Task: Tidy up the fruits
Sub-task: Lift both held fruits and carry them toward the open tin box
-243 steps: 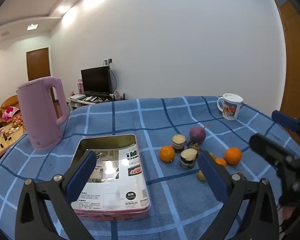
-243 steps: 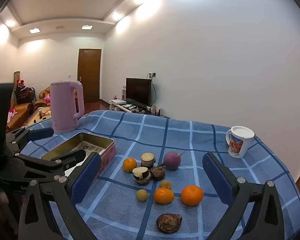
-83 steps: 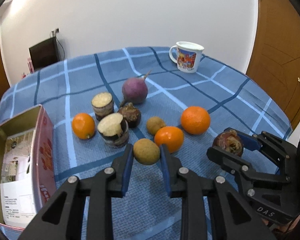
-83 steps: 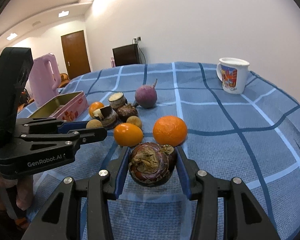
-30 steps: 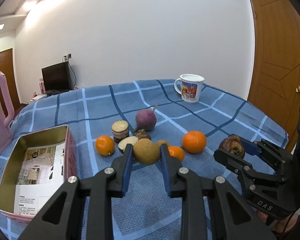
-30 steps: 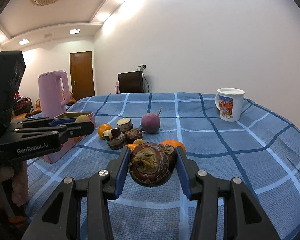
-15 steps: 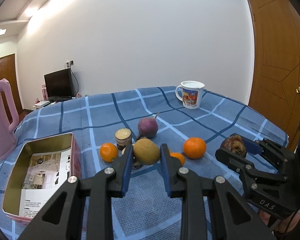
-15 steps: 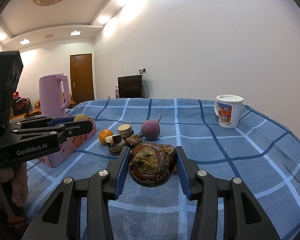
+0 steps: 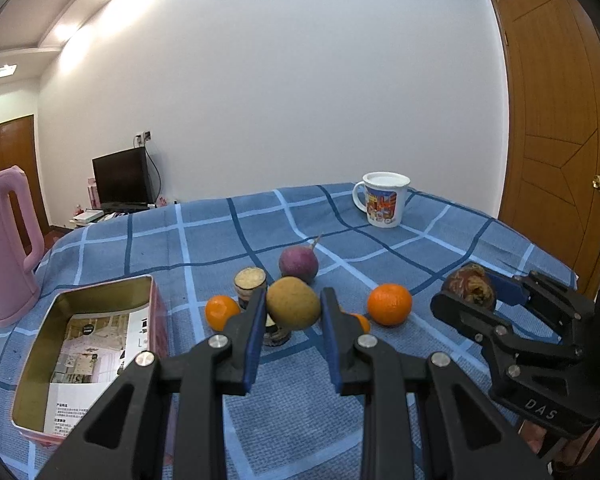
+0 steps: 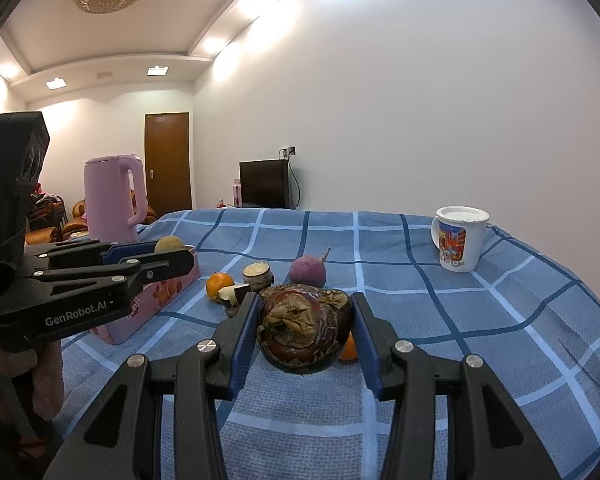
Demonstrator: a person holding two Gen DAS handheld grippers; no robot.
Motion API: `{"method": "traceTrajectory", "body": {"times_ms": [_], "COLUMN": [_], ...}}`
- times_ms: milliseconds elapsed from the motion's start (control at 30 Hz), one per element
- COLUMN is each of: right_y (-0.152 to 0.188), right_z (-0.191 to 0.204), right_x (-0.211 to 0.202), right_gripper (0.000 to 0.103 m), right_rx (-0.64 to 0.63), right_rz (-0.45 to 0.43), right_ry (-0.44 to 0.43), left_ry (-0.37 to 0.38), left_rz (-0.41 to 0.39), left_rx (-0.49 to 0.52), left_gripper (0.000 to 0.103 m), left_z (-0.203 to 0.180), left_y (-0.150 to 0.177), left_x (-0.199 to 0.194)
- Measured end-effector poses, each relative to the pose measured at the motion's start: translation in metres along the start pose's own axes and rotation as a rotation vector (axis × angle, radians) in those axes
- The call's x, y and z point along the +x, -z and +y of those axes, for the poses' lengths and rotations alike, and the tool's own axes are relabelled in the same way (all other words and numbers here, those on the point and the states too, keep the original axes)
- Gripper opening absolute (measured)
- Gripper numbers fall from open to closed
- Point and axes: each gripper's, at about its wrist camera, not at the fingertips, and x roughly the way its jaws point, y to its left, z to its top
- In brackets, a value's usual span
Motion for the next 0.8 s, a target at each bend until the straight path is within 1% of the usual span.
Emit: {"method": "traceTrajectory", "body": {"times_ms": [467, 800], "right_y": [-0.012, -0.024], "right_z": [0.007, 0.021], "right_x": [0.001, 0.008], "right_gripper": [0.047, 0.047], "right_rx": [-0.027, -0.058], "right_rz": [-0.021, -0.027], "right_ry": [-0.016, -0.047], "left_ry": [-0.022, -0.051], "left_rz": [-0.022, -0.018], "left_rx": [-0.013, -0.033], "left_gripper": [0.028, 0.028], "left_z": [0.008, 0.021], "left_y": [-0.002, -0.001], "left_x": [-0.005, -0.006]}}
